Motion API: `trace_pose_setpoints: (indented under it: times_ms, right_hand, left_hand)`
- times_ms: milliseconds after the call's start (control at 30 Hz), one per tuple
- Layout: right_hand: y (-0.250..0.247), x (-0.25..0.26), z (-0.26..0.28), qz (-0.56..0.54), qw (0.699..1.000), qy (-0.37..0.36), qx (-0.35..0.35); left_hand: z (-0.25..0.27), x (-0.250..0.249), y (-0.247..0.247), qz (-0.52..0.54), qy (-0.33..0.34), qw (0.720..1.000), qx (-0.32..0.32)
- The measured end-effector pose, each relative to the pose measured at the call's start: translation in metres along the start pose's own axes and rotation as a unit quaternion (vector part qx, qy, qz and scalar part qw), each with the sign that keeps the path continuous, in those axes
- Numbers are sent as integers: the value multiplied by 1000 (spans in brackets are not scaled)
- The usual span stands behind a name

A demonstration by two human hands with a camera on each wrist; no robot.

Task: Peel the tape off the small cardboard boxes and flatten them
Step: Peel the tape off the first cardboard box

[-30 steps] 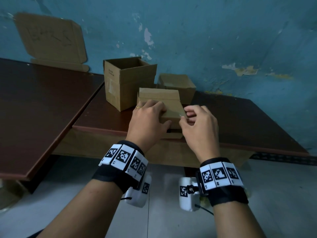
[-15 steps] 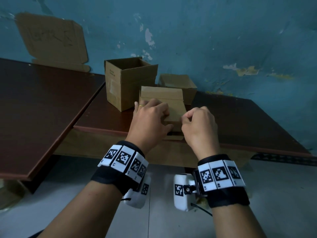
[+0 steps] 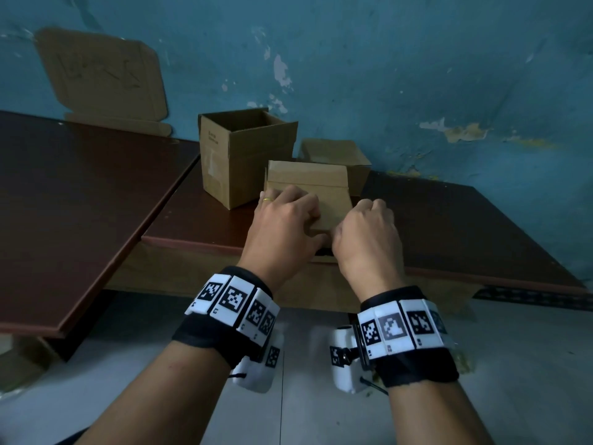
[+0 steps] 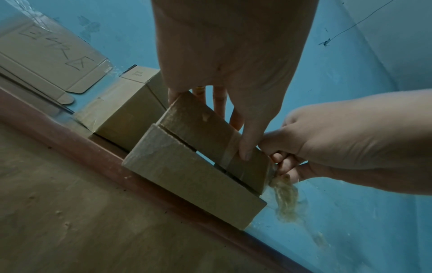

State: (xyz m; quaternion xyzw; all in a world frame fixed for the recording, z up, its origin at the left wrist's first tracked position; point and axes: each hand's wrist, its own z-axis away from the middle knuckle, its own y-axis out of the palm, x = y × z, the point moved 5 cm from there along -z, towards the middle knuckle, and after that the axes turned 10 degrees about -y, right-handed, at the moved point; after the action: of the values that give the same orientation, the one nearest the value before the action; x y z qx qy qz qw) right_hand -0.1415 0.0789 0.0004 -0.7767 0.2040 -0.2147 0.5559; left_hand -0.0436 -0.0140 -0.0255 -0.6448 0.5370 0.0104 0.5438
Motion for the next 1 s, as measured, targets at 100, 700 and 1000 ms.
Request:
trace_pose_setpoints:
  times_ms: [100, 700, 1000]
  right_hand:
    - [5, 0, 1, 5, 1000, -4, -10]
    - [-12, -5, 6, -28, 999, -5, -46]
    - [0, -2, 3, -4, 1000, 21, -7]
  left_hand:
    - [0, 0, 0, 6, -2, 1000, 1]
    - [-1, 1, 2, -1, 6, 1000, -4]
    - [1, -1, 3, 5, 28, 1000, -11]
